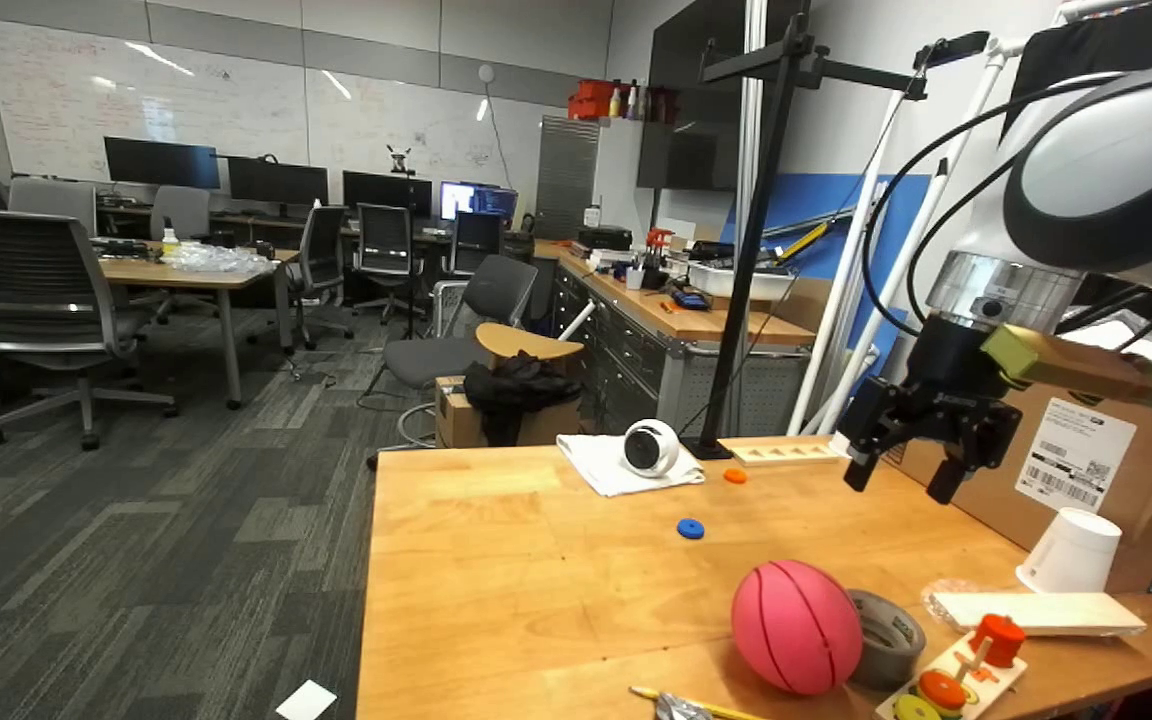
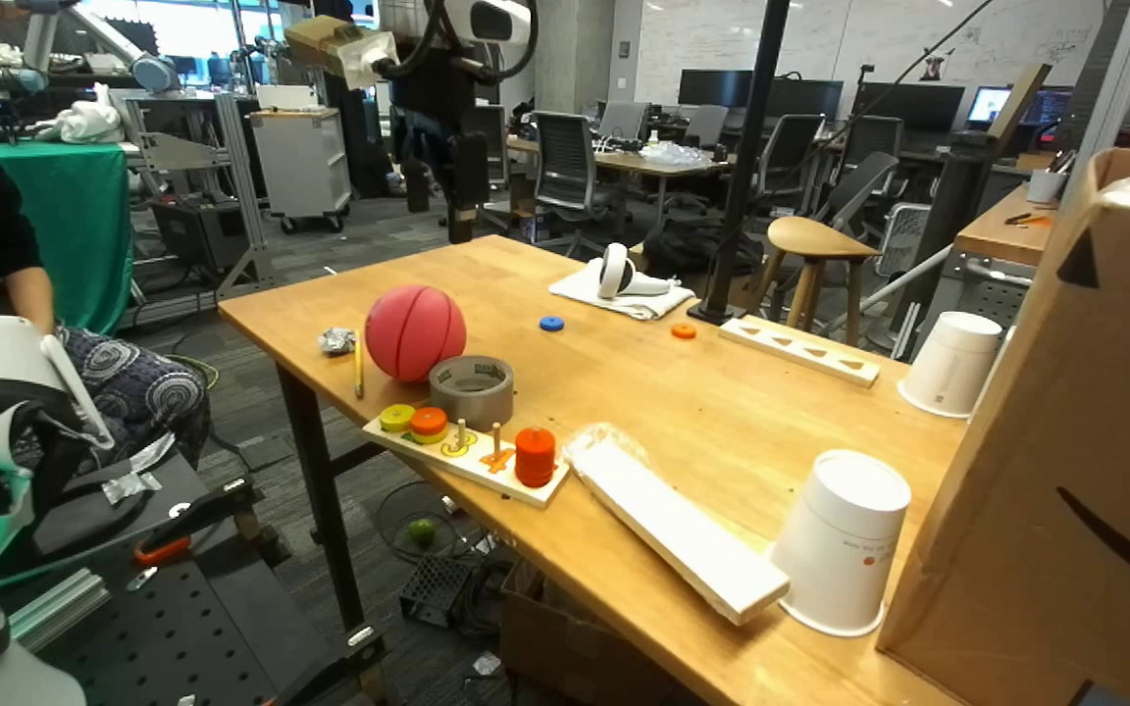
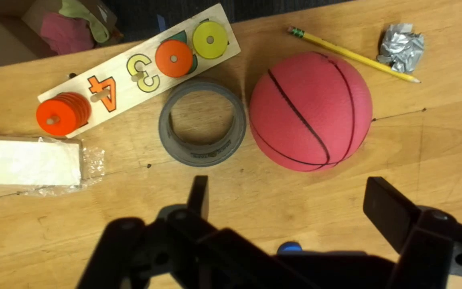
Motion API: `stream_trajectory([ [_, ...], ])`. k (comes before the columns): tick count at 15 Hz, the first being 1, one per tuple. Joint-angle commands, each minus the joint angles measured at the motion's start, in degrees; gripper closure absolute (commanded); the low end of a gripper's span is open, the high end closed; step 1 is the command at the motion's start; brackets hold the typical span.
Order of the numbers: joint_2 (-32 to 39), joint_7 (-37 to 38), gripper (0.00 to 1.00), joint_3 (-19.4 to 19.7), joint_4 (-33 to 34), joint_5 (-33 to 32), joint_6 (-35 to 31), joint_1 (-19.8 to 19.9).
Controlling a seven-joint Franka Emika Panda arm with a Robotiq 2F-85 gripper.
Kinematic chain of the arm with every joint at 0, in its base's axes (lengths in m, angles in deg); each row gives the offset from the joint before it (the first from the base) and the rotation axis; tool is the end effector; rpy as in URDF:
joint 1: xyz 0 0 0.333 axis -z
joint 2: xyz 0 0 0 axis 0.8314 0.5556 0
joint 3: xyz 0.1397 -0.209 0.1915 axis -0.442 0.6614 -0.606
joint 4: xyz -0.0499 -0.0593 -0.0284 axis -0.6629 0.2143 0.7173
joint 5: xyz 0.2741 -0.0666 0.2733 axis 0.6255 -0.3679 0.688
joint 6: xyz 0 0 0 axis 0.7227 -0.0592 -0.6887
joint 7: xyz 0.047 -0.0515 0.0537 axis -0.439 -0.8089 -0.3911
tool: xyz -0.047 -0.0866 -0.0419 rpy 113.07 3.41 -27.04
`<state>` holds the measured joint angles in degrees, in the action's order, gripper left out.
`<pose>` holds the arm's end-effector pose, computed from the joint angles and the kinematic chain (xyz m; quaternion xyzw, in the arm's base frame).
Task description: Push the ball to the right
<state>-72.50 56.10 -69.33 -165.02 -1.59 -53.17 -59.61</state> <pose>0.4241 0.0658 0.4065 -0.9962 0.0664 -0.0292 0.0473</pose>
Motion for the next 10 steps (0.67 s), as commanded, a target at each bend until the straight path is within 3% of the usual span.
stream_trajectory([
  [1, -0.1, -2.2, 0.00, -3.2, -0.7, 1.0, -4.9, -4.3],
  [5, 2.6, -3.4, 0.00, -7.0, -1.2, 4.0, -11.0, -10.4],
  [10, 9.2, -9.3, 0.00, -8.4, -1.8, 10.1, -11.8, -15.8],
])
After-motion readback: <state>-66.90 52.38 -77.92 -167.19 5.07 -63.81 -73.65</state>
